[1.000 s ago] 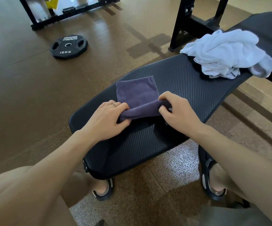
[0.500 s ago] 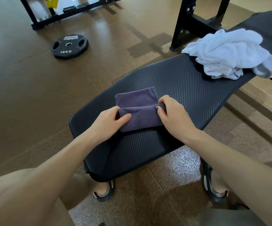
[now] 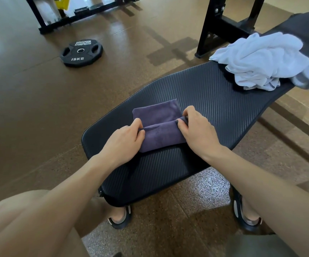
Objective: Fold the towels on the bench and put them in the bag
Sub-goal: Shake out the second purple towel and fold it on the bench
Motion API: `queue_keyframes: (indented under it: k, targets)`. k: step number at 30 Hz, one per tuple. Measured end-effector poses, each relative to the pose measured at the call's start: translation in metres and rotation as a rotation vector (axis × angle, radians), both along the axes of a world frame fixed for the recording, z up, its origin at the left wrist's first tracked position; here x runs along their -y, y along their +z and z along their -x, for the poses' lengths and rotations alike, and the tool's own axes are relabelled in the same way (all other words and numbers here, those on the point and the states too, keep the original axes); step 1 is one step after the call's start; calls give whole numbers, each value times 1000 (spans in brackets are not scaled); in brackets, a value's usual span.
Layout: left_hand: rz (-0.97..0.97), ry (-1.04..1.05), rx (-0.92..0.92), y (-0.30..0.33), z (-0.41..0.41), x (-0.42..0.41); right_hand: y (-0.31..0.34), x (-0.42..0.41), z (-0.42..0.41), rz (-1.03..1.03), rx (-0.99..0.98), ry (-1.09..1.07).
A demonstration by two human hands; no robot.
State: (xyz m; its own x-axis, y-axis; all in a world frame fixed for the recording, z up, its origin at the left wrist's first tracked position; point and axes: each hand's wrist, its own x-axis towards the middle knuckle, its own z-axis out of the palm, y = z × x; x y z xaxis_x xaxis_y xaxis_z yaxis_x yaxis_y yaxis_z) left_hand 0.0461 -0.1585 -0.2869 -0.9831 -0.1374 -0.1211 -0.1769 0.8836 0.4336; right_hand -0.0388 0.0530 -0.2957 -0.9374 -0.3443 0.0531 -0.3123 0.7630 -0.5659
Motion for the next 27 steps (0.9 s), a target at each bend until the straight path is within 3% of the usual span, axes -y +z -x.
queue_keyframes:
  k: [4, 7, 11, 13, 16, 21, 23, 27]
  targets:
    - [180, -72, -145, -4, -1, 2, -1, -1, 2, -65, -82, -20]
    - [395, -203, -309, -6, 2, 3, 0, -5, 3, -95, -286, 14]
    - [463, -411, -389, -8, 6, 2, 6, -7, -8, -140, -549, 292]
    - [443, -395, -382, -8, 8, 3, 7, -11, -14, -200, -454, 441]
    - [381, -363, -354, -2, 5, 2, 5, -17, -12, -253, -307, 489]
    - [424, -390, -244, 2, -1, 2, 5, -16, -5, -237, -335, 464]
    - [422, -374, -246, 4, 0, 3, 7, -13, -3, -190, -337, 431]
    - [165, -177, -181, 14, -1, 3, 19, -11, -1, 50, -224, 316]
